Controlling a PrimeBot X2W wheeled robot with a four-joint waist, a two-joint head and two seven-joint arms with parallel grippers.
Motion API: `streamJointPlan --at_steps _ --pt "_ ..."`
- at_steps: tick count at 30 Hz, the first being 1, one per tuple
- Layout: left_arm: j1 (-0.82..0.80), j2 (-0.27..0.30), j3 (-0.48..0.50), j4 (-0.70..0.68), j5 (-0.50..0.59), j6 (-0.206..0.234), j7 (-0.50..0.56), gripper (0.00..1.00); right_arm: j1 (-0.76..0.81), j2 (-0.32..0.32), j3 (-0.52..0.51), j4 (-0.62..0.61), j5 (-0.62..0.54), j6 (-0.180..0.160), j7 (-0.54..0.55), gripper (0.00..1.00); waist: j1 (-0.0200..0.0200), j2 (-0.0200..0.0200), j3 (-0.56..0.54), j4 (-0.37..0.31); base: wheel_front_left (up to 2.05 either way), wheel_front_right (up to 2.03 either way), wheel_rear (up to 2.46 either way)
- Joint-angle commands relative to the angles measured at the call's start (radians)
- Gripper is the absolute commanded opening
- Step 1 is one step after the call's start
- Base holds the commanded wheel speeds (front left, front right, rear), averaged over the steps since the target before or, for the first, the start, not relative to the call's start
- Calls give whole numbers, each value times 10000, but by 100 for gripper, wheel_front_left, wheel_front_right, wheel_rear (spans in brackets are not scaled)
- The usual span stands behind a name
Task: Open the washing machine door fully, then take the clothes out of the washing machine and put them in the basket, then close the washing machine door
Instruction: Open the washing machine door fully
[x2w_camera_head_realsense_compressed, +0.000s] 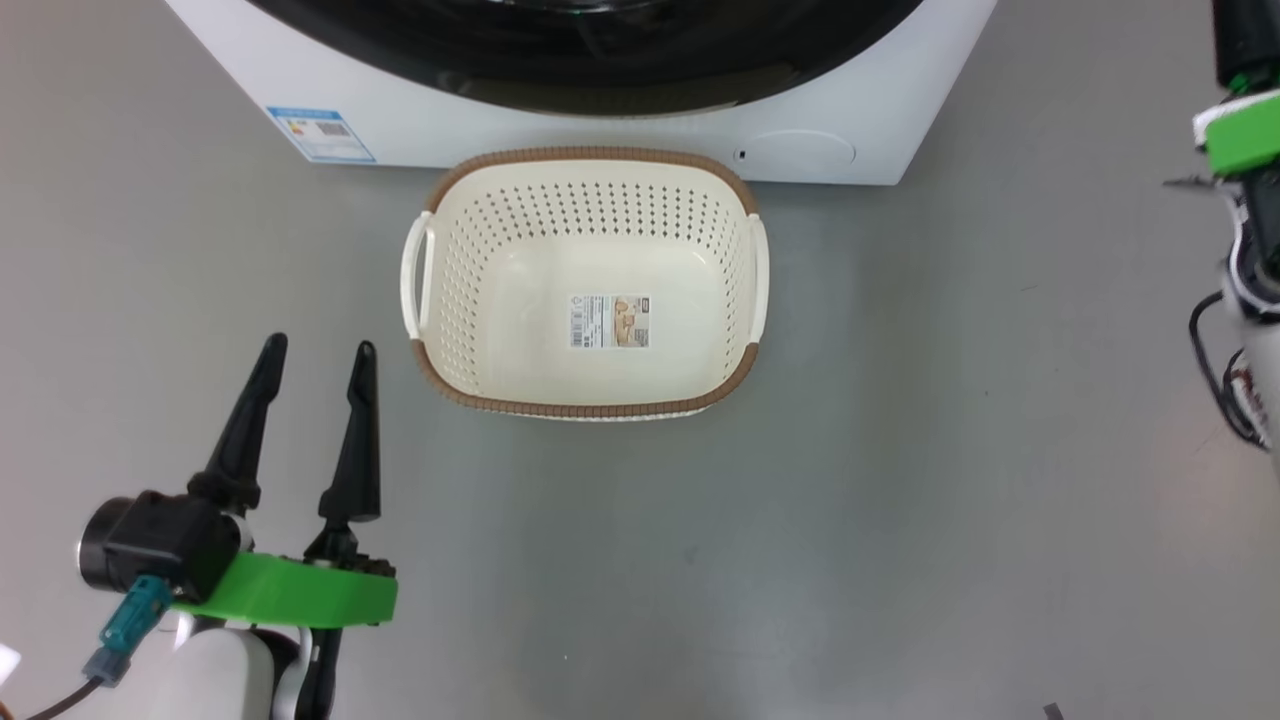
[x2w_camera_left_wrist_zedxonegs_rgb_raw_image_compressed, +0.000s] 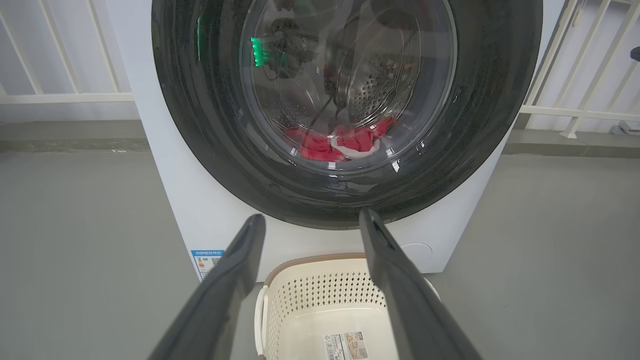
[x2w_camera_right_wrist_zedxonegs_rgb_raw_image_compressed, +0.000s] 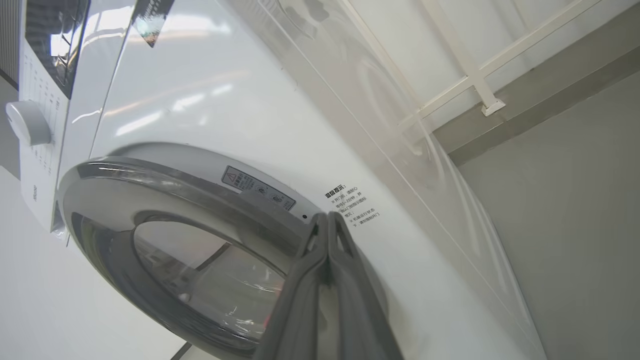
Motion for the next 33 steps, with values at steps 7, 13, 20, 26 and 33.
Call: streamJointPlan --at_steps 7,13,20,26,33 --pt "-431 105 345 -417 -102 -31 -82 100 -1092 -361 433 36 940 16 677 0 0 0 555 135 0 0 0" --pt "-549 82 370 -490 -118 -31 -82 100 -2133 -552 713 370 1621 16 1636 0 0 0 869 175 0 0 0" --pt "-704 29 270 -488 -149 -31 -82 100 -3365 -576 918 761 2310 16 2775 0 0 0 1174 357 0 0 0" --pt "-762 -12 289 -471 -167 -31 -82 100 -4039 -636 1120 1125 2593 16 3506 0 0 0 1341 513 0 0 0" --pt "-827 -75 233 -458 -196 -31 -82 100 -4635 -538 1397 1514 2691 16 4007 0 0 0 1524 660 0 0 0"
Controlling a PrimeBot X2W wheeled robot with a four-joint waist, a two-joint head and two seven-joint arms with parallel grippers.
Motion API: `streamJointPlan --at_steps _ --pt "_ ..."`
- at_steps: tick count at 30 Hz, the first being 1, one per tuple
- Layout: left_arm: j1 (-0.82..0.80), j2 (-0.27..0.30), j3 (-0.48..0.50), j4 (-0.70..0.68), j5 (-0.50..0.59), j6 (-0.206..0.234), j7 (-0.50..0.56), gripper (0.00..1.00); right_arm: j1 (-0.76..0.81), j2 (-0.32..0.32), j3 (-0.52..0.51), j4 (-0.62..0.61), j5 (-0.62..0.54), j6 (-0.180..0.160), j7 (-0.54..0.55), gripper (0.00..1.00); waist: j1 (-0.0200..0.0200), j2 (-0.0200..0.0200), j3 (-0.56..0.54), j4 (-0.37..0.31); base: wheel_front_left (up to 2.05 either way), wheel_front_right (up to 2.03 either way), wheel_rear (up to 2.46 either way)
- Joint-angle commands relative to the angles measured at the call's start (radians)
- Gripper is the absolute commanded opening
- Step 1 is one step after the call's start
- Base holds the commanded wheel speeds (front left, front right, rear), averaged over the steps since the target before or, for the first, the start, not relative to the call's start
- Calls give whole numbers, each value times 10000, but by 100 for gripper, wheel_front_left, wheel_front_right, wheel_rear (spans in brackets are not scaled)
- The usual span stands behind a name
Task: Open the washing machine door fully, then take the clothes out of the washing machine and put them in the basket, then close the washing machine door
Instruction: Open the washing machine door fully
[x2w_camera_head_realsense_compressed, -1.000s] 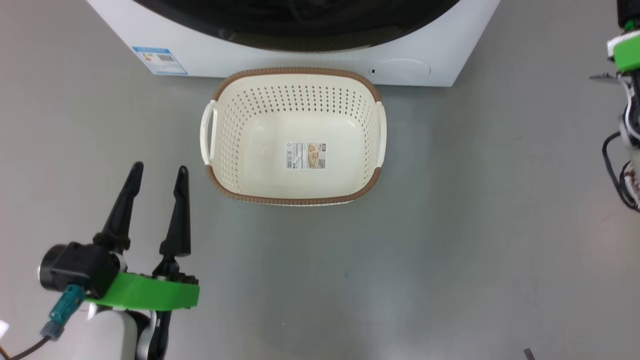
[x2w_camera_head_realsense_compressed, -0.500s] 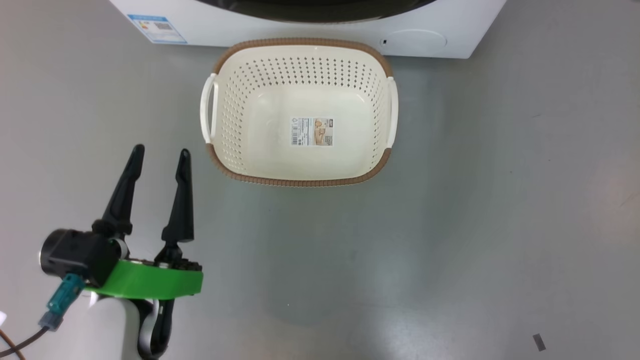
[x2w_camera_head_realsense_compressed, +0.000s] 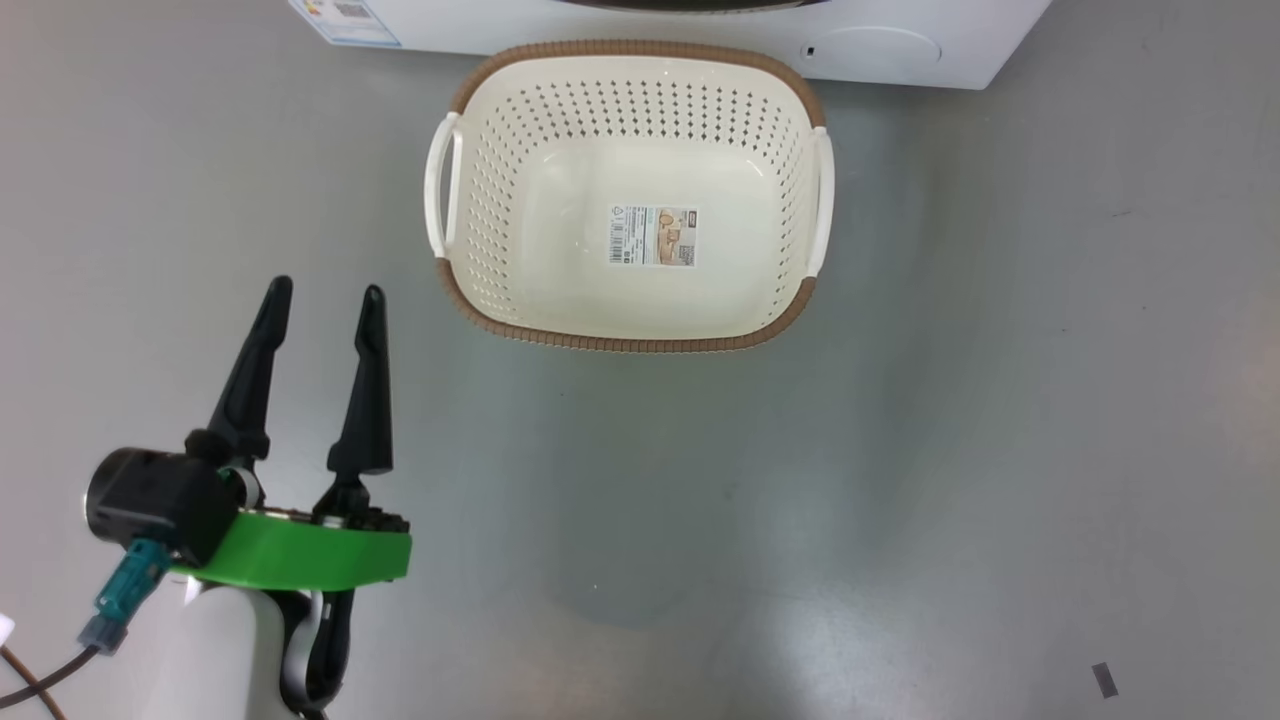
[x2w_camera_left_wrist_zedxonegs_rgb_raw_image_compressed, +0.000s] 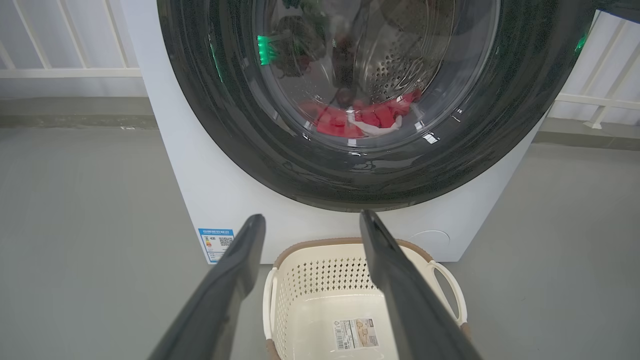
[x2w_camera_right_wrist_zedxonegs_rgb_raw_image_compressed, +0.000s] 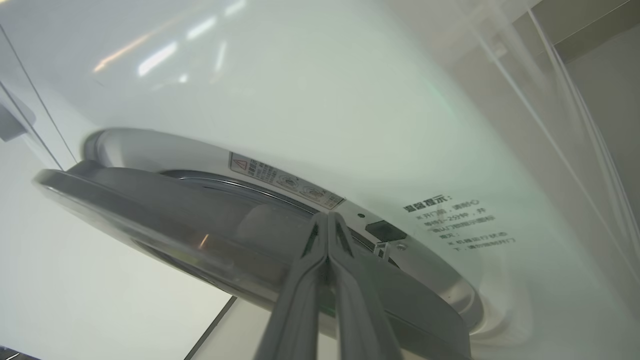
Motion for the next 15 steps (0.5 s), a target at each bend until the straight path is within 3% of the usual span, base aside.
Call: streamJointPlan --at_steps 1,15 --pt "-172 185 293 -227 -98 -31 -82 100 -218 98 79 -196 106 16 124 0 -1 -1 70 64 0 0 0" --pt "-229 88 243 -181 -166 -31 -82 100 -985 45 417 430 42 16 488 0 -1 -1 316 372 0 0 0"
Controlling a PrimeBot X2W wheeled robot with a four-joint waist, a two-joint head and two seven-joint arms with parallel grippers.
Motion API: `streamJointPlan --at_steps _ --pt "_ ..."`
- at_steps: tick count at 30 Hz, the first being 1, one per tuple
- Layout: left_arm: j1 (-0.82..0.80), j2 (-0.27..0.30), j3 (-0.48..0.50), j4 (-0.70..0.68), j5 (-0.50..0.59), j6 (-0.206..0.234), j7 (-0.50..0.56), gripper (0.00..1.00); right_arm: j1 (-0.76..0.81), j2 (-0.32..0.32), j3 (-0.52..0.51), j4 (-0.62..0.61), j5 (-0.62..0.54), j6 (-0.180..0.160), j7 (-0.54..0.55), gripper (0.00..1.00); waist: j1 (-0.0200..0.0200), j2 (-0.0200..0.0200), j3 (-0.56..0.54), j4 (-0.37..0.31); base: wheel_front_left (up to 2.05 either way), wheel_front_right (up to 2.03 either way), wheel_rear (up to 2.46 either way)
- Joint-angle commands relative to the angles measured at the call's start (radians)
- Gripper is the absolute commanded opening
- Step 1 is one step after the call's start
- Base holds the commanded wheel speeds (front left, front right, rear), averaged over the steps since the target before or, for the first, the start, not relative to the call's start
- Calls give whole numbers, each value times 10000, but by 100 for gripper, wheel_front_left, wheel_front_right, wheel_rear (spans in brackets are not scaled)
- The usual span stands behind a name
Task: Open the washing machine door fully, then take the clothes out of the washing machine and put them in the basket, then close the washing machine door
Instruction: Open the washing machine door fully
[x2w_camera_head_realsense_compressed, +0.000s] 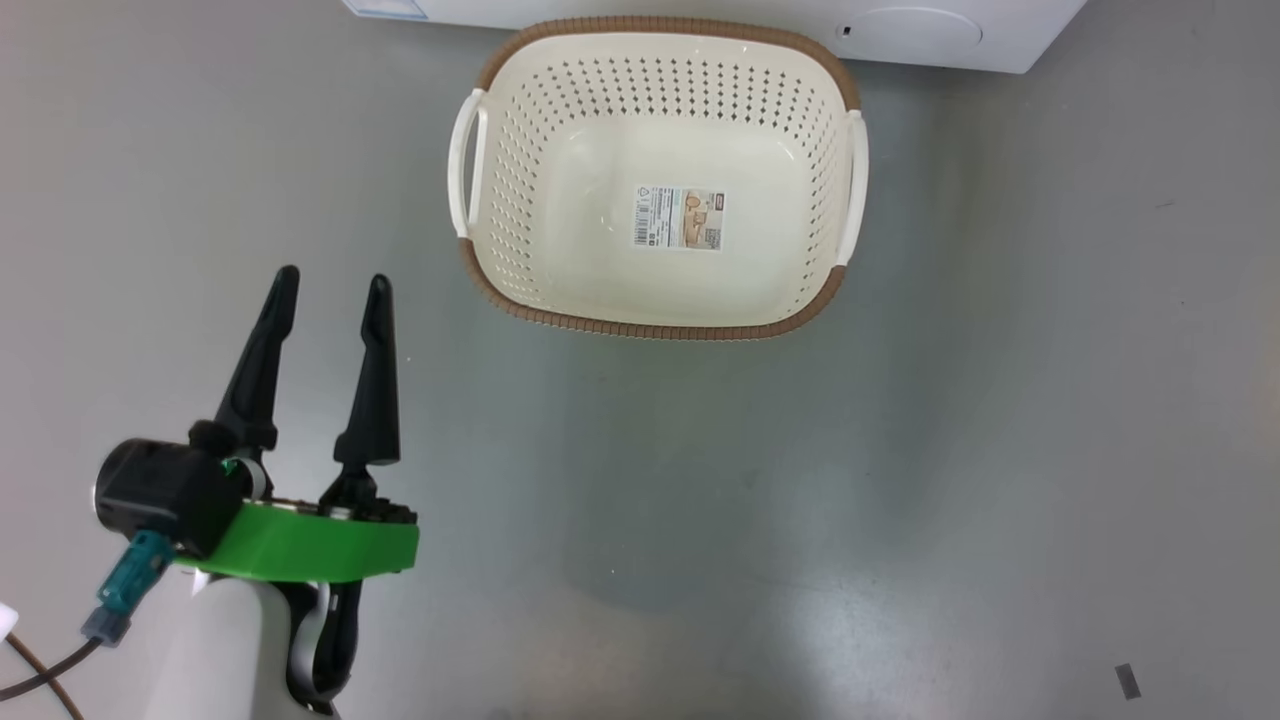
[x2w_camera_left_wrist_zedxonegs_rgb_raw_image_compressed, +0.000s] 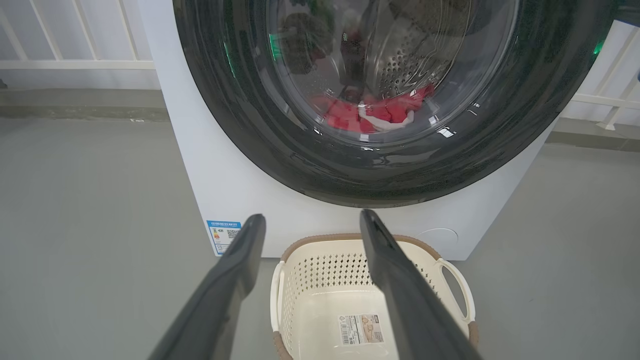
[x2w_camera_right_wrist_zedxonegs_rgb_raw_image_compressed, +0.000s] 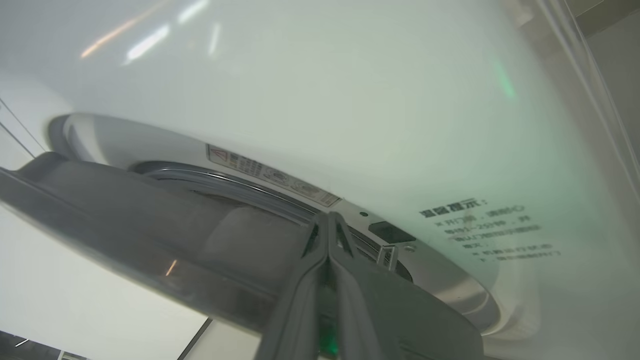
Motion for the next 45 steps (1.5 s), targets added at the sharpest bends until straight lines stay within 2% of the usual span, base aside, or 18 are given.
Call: streamJointPlan --at_steps 1,14,45 --pt "-87 213 302 -204 -25 -31 -82 100 -162 74 21 -192 -33 16 73 0 0 0 39 27 0 0 0" --pt "-116 158 388 -79 -61 -31 -82 100 -348 335 470 231 32 16 626 0 0 0 39 -22 0 0 0" --pt "321 288 656 97 21 -31 -82 100 1625 443 1140 -761 857 16 1872 0 0 0 -1149 -334 0 0 0"
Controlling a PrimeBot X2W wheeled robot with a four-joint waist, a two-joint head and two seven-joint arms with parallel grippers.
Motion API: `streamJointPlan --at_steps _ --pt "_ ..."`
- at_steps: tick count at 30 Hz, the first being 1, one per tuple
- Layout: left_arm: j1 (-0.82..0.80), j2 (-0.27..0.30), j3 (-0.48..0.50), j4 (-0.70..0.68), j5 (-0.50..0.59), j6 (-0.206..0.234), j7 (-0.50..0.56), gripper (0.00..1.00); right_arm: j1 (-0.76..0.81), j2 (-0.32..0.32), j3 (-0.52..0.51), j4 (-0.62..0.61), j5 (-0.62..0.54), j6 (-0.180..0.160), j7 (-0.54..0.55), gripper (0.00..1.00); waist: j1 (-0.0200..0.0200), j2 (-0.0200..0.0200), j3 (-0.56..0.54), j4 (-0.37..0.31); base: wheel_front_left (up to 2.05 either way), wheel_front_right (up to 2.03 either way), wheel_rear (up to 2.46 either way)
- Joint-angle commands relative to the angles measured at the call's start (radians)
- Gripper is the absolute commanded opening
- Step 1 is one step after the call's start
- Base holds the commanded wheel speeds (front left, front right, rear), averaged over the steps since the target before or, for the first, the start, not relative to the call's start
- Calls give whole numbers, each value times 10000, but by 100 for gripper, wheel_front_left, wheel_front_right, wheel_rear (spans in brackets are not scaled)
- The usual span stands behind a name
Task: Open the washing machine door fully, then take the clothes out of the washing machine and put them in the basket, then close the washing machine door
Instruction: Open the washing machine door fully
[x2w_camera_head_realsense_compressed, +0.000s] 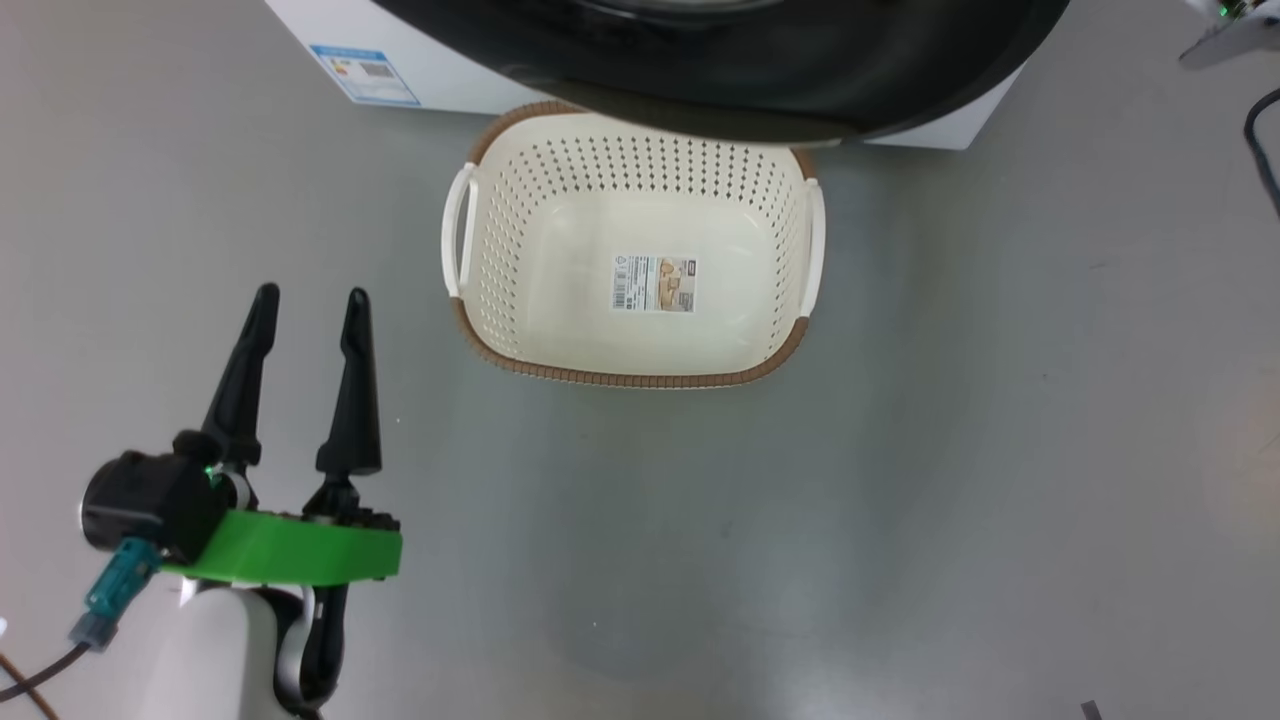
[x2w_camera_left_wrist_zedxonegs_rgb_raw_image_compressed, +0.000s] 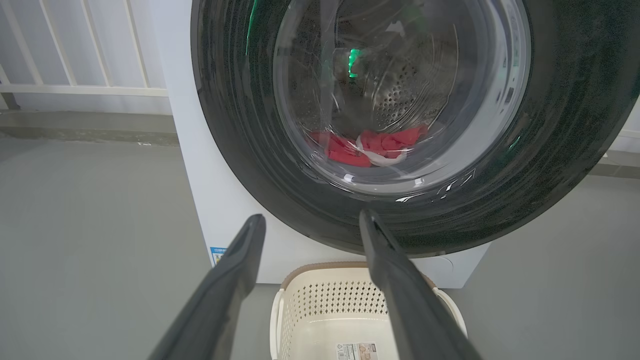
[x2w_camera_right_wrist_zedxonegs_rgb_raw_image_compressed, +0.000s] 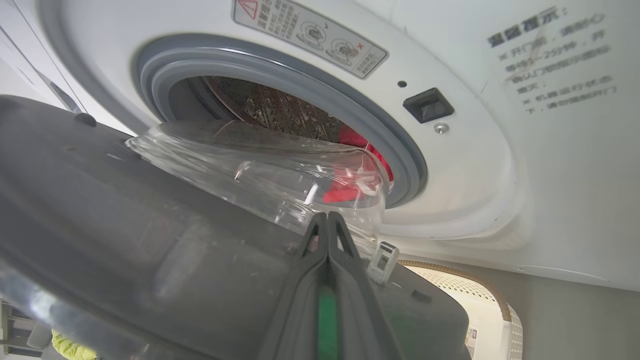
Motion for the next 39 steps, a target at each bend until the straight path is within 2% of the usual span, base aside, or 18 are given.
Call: streamJointPlan --at_steps 1,28,35,37,38,39 --pt "263 332 363 -186 43 -31 -82 100 297 376 125 -427 182 19 142 0 -1 0 -139 -46 0 0 0" --pt "926 410 494 -69 121 -31 -82 100 2406 252 219 -1517 740 19 630 0 -1 0 -1359 -30 0 0 0" --pt "1067 417 521 -83 149 -31 -82 100 2564 223 116 -1472 506 19 90 0 -1 0 -1549 -109 0 0 0" --pt "1093 430 509 -101 149 -31 -82 100 2591 225 94 -1463 479 19 1 7 -1 0 -1572 -138 0 0 0" --pt "1093 430 509 -101 149 -31 -82 100 2591 225 94 -1463 479 19 1 7 -1 0 -1572 -138 0 0 0" --pt "1106 437 511 -108 147 -31 -82 100 2599 209 82 -1462 446 19 -63 16 -1 0 -1583 -156 0 0 0"
